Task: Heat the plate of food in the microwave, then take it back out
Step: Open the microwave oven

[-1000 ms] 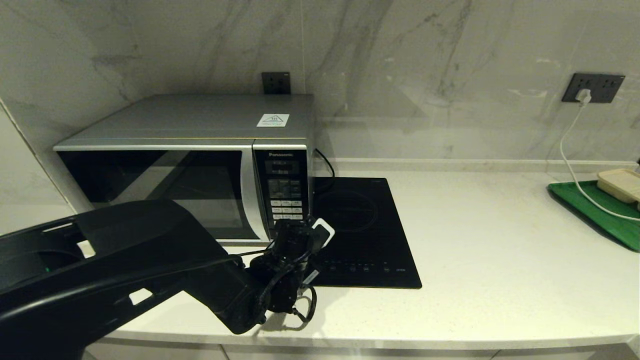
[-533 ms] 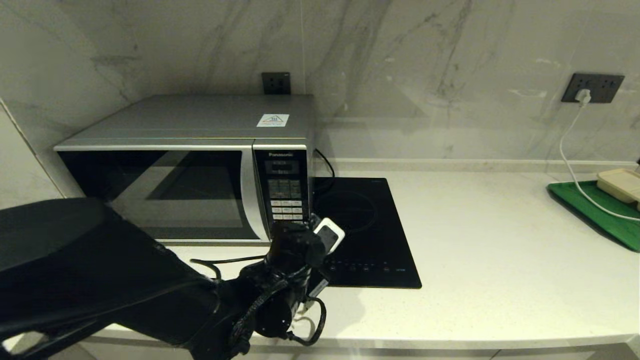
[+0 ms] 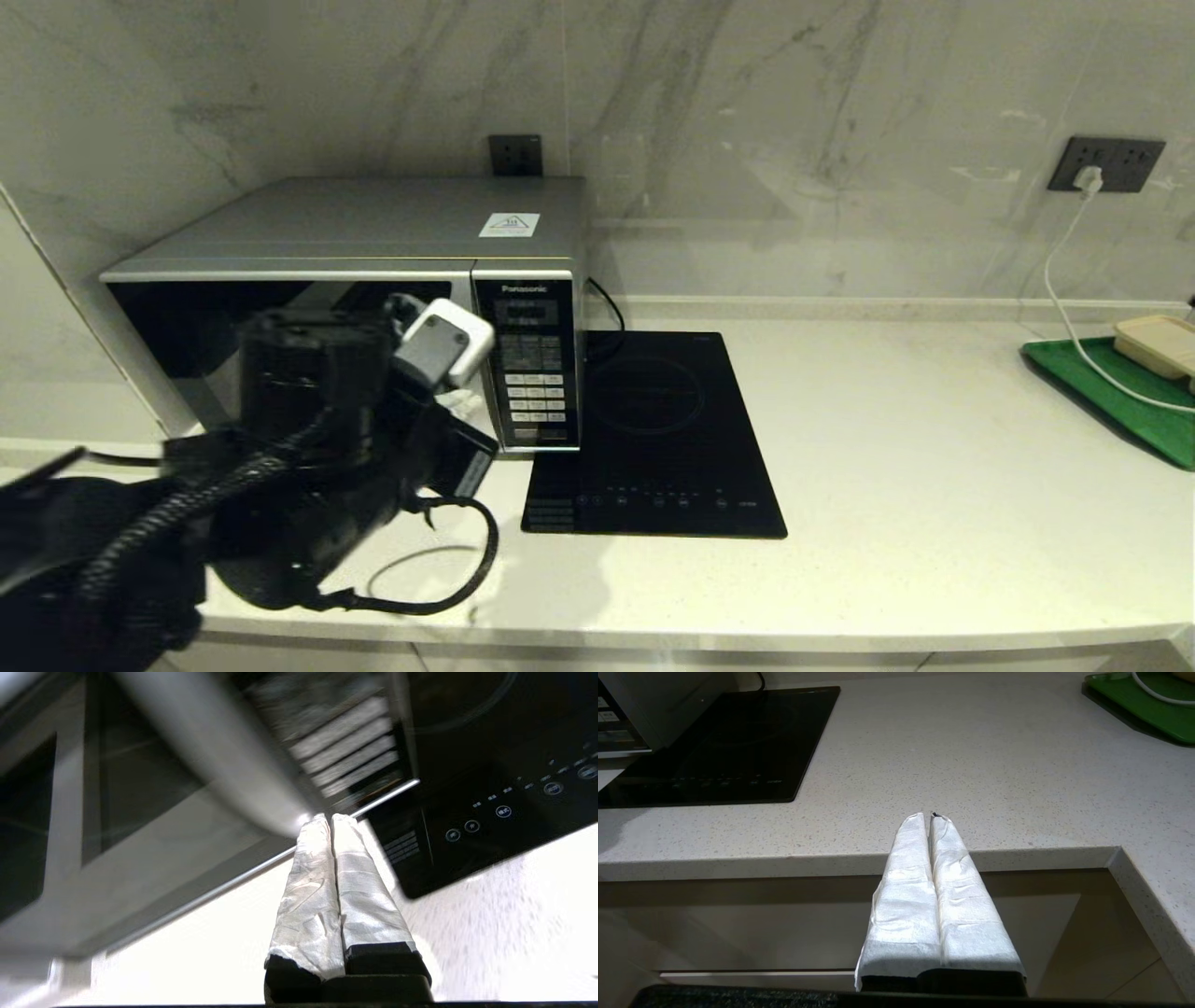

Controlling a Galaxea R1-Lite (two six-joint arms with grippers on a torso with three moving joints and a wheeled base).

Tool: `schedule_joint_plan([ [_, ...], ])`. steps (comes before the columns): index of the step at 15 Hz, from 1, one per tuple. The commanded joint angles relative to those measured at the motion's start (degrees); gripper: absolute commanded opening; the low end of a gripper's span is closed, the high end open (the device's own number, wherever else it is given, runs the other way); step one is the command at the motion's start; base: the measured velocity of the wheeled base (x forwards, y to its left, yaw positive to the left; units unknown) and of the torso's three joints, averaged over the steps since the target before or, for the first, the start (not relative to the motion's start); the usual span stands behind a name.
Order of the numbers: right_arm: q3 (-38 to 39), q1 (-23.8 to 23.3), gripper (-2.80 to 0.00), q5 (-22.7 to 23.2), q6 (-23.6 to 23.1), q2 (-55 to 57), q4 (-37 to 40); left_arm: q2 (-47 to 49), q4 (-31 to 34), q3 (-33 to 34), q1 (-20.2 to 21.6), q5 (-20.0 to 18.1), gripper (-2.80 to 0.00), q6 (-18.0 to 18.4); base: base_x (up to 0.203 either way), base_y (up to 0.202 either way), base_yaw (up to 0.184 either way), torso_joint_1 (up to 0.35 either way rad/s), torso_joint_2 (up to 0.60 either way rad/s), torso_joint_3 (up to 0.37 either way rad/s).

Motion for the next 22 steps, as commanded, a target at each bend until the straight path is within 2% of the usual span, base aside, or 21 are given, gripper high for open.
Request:
schedule_joint_plan([
  [1, 0.0, 0.02, -2.8, -0.01, 0.0, 0.0, 0.0, -14.17, 8.23, 0.05, 5.54, -7.99, -2.8, -2.92, 0.0, 0.0, 0.0, 0.0, 0.0, 0.0],
  [2, 0.0, 0.02, -2.8, -0.01, 0.0, 0.0, 0.0, -17.87, 12.53, -1.11, 7.26, -11.87, -2.8, -6.72, 0.0, 0.0, 0.0, 0.0, 0.0, 0.0],
  [3, 0.0, 0.02, -2.8, -0.01, 0.0, 0.0, 0.0, -20.97, 14.89, -2.5, 8.15, -14.07, -2.8, -11.61, 0.0, 0.0, 0.0, 0.0, 0.0, 0.0],
  [5, 0.0, 0.02, -2.8, -0.01, 0.0, 0.0, 0.0, -27.33, 17.68, -3.8, 8.66, -15.08, -2.8, -14.75, 0.0, 0.0, 0.0, 0.0, 0.0, 0.0],
  [6, 0.0, 0.02, -2.8, -0.01, 0.0, 0.0, 0.0, -31.21, 21.13, -4.25, 8.85, -14.38, -2.8, -14.34, 0.0, 0.0, 0.0, 0.0, 0.0, 0.0],
  [9, 0.0, 0.02, -2.8, -0.01, 0.0, 0.0, 0.0, -43.12, 38.41, -7.05, 10.05, -7.39, -2.8, -10.06, 0.0, 0.0, 0.0, 0.0, 0.0, 0.0],
  [12, 0.0, 0.02, -2.8, -0.01, 0.07, 0.0, 0.0, -48.68, 44.48, -9.69, 19.94, -5.07, -2.8, -8.33, 0.0, 0.0, 0.0, 0.0, 0.0, 0.0],
  [14, 0.0, 0.02, -2.8, -0.01, 0.0, 0.0, 0.0, -54.3, 48.88, -9.35, 23.86, -4.79, -2.8, -8.08, 0.0, 0.0, 0.0, 0.0, 0.0, 0.0],
  [16, 0.0, 0.02, -2.8, -0.01, 0.0, 0.0, 0.0, -59.9, 52.95, -8.4, 30.88, -5.77, -2.8, -7.62, 0.0, 0.0, 0.0, 0.0, 0.0, 0.0],
  [17, 0.0, 0.02, -2.8, -0.01, 0.0, 0.0, 0.0, -63.81, 54.08, -7.16, 34.07, -9.01, -2.8, -6.79, 0.0, 0.0, 0.0, 0.0, 0.0, 0.0],
  [18, 0.0, 0.02, -2.8, -0.01, 0.0, 0.0, 0.0, -66.99, 54.9, -5.92, 38.68, -14.16, -2.8, -6.05, 0.0, 0.0, 0.0, 0.0, 0.0, 0.0],
  [19, 0.0, 0.02, -2.8, -0.01, 0.0, 0.0, 0.0, -69.47, 55.45, -4.36, 43.55, -19.64, -2.8, -5.93, 0.0, 0.0, 0.0, 0.0, 0.0, 0.0],
  [20, 0.0, 0.02, -2.8, -0.01, 0.0, 0.0, 0.0, -71.76, 55.91, -2.09, 47.06, -27.09, -2.8, -7.35, 0.0, 0.0, 0.0, 0.0, 0.0, 0.0],
  [21, 0.0, 0.02, -2.8, -0.01, 0.0, 0.0, 0.0, -72.44, 56.16, -1.37, 47.92, -29.73, -2.8, -12.33, 0.0, 0.0, 0.0, 0.0, 0.0, 0.0],
  [22, 0.0, 0.02, -2.8, -0.01, 0.0, 0.0, 0.0, -72.74, 56.35, -1.07, 47.83, -30.78, -2.8, -16.76, 0.0, 0.0, 0.0, 0.0, 0.0, 0.0],
])
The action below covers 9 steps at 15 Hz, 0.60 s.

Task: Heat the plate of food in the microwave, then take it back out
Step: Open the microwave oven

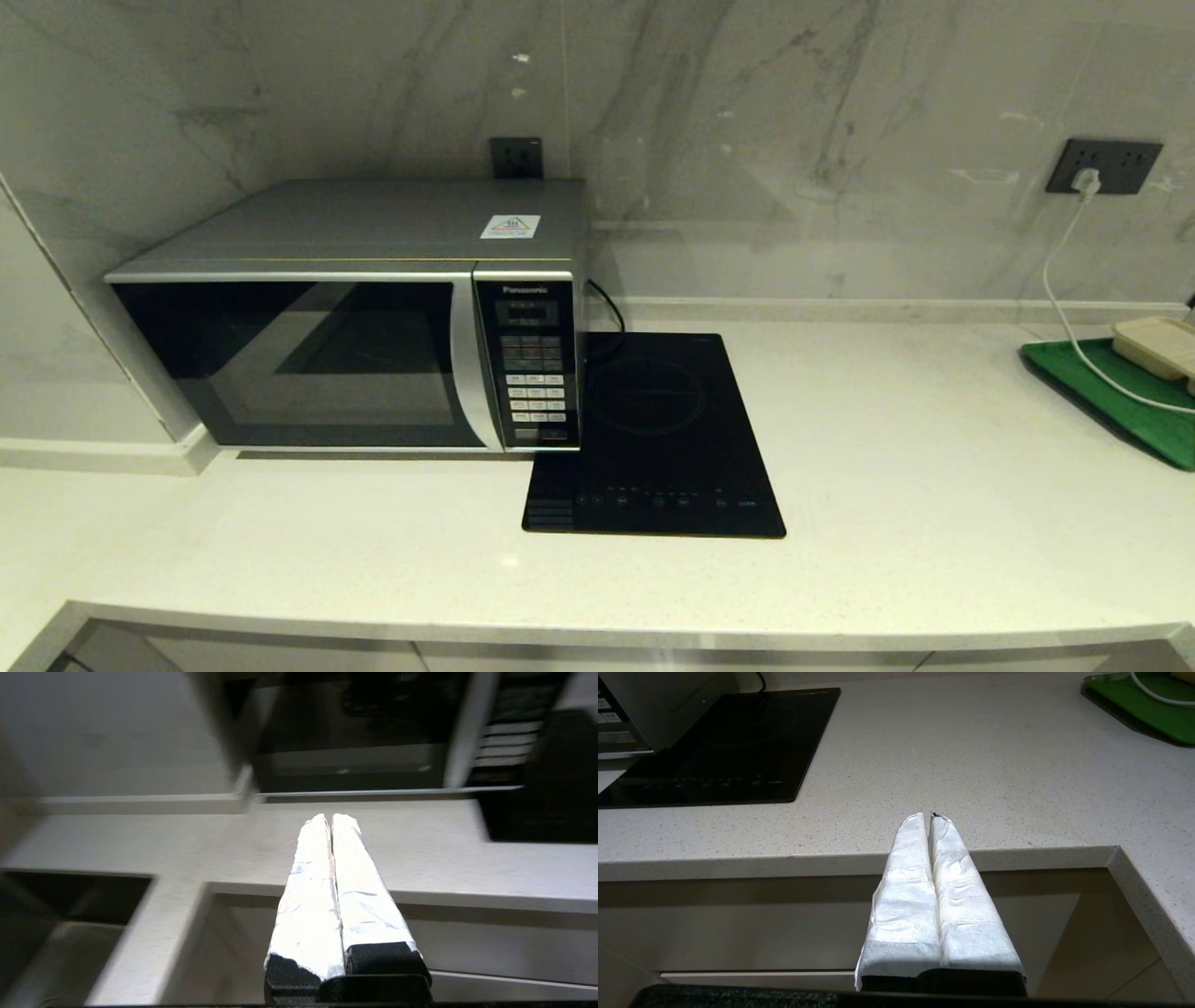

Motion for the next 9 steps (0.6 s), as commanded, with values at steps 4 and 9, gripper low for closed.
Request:
schedule_joint_plan([
  [4, 0.0, 0.02, -2.8, -0.03, 0.06, 0.0, 0.03, -3.45, 0.67, 0.58, 0.11, -5.91, -2.8, -6.8, 0.0, 0.0, 0.0, 0.0, 0.0, 0.0],
  [9, 0.0, 0.02, -2.8, -0.03, 0.02, 0.0, -0.05, -5.46, 4.22, 1.0, -5.31, -3.13, -2.8, -6.15, 0.0, 0.0, 0.0, 0.0, 0.0, 0.0],
])
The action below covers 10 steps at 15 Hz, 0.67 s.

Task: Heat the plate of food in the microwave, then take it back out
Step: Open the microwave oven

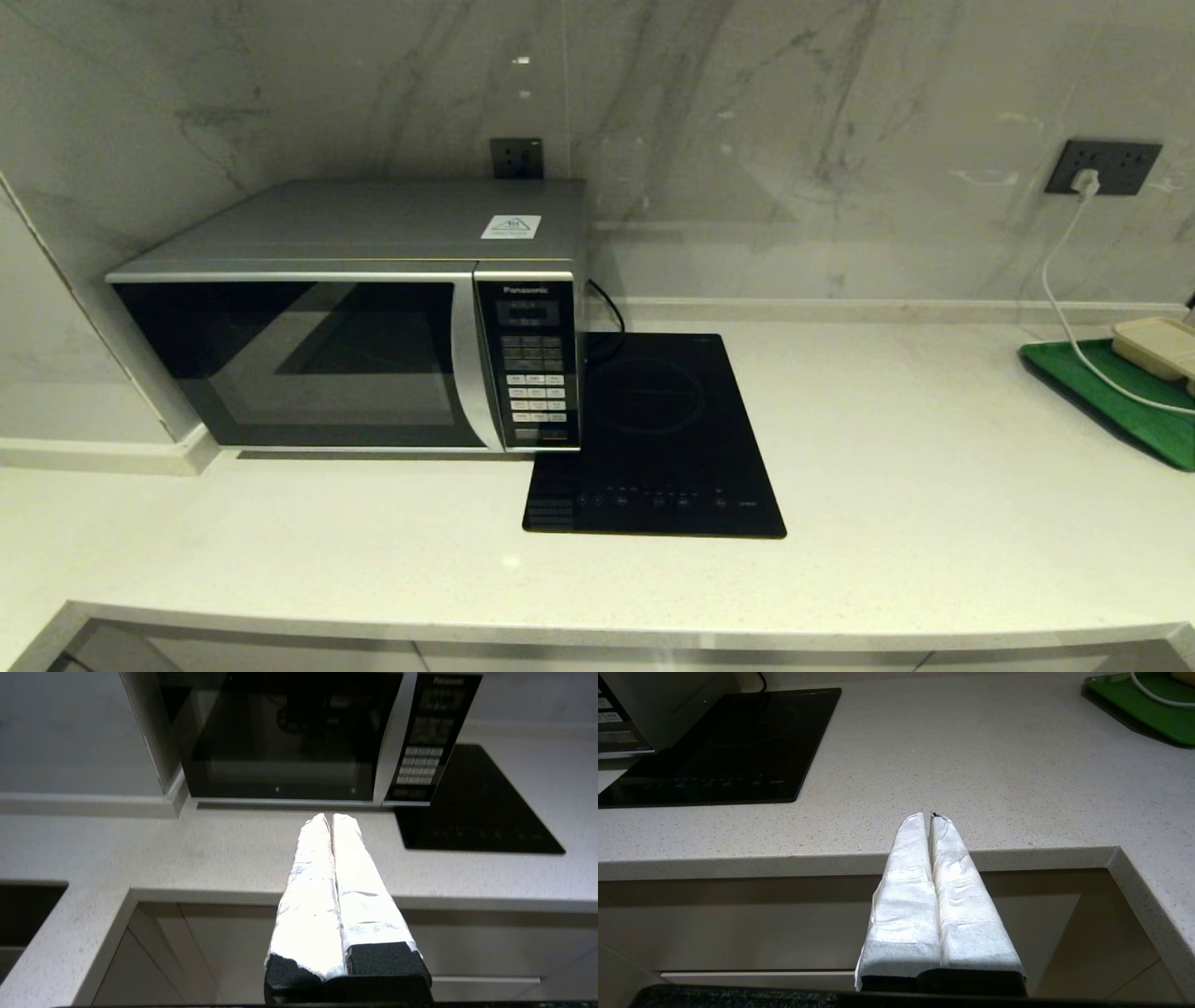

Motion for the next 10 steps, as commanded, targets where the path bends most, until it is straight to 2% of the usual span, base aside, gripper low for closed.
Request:
schedule_joint_plan([
  [1, 0.0, 0.02, -2.8, 0.01, 0.02, 0.0, 0.0, -1.85, 1.72, 1.72, -1.48, 0.27, -2.8, -0.06, 0.0, 0.0, 0.0, 0.0, 0.0, 0.0],
  [4, 0.0, 0.02, -2.8, 0.01, 0.02, 0.0, 0.0, -9.24, 1.8, 7.91, -2.75, 1.2, -2.8, 1.41, 0.0, 0.0, 0.0, 0.0, 0.0, 0.0],
  [6, 0.0, 0.02, -2.8, -0.06, 0.02, 0.0, 0.0, -13.27, 0.16, 17.08, -3.07, 1.22, -2.8, 5.75, 0.0, 0.0, 0.0, 0.0, 0.0, 0.0],
  [7, 0.0, 0.02, -2.8, 0.01, 0.02, 0.0, 0.0, -13.95, -3.28, 22.29, -3.14, 1.29, -2.8, 6.7, 0.0, 0.0, 0.0, 0.0, 0.0, 0.0],
  [10, 0.0, 0.02, -2.8, 0.01, 0.02, 0.0, 0.0, -14.79, -25.09, 40.17, -3.24, 2.12, -2.8, 7.92, 0.0, 0.0, 0.0, 0.0, 0.0, 0.0],
])
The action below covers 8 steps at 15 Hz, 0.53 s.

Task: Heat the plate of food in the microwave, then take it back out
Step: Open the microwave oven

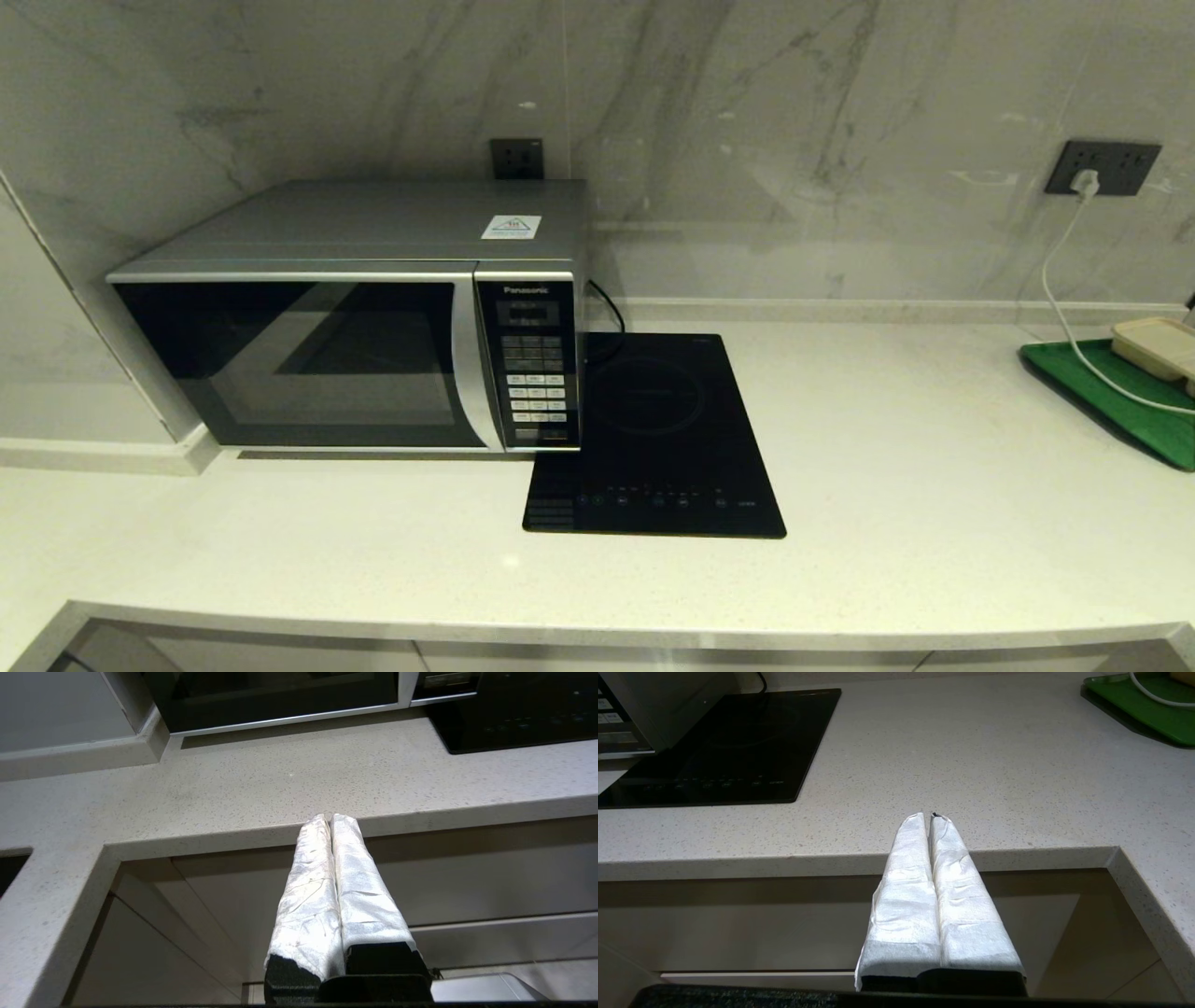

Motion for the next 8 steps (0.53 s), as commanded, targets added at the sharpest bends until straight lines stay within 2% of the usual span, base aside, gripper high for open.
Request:
schedule_joint_plan([
  [1, 0.0, 0.02, -2.8, 0.0, 0.03, 0.0, -0.02, -1.44, -16.64, 12.53, -0.04, 0.53, -2.8, -0.02, 0.0, 0.0, 0.0, 0.0, 0.0, 0.0],
  [2, 0.0, 0.02, -2.8, 0.0, 0.11, 0.0, 0.05, -1.54, -17.64, 14.09, -0.05, 0.81, -2.8, -0.41, 0.0, 0.0, 0.0, 0.0, 0.0, 0.0],
  [8, 0.0, 0.02, -2.8, 0.0, 0.02, 0.0, 0.05, -1.59, -17.8, 13.15, -0.07, 1.62, -2.8, -2.29, 0.0, 0.0, 0.0, 0.0, 0.0, 0.0],
])
